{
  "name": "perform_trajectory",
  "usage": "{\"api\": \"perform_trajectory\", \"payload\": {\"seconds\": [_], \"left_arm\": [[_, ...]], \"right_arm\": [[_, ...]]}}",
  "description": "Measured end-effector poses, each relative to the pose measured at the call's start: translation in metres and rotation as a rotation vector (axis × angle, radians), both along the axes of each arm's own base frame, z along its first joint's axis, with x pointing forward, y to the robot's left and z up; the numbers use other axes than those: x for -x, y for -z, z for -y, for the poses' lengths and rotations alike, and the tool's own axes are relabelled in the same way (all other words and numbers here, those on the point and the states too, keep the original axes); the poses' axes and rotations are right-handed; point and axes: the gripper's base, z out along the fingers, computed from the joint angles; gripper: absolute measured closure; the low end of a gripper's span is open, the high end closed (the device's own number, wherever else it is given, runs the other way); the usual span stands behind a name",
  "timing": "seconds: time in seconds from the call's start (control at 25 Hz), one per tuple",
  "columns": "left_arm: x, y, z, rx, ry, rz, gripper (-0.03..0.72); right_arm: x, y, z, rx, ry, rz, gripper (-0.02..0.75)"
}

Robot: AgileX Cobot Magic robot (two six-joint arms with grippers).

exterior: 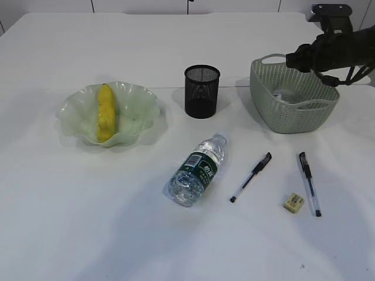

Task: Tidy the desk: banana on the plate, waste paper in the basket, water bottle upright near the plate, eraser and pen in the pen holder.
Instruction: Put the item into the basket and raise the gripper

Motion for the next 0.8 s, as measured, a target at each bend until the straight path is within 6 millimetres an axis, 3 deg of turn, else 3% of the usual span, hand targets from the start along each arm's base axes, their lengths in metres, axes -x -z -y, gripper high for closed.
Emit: {"api": "perform_trajectory", "payload": {"seconds": [0.6,0.8], "left_arm": [[0.000,0.000,0.000,-0.002,-0.001,0.001,0.096],[0.000,0.000,0.000,-0.006,-0.003,0.003,0.096]], "right_arm": [[-0.002,-0.029,-0.011,-0.120,-0.084,0.011,0.464],[0.010,-0.066,-0.014,-0.064,-0.137,0.062,0.464]]}}
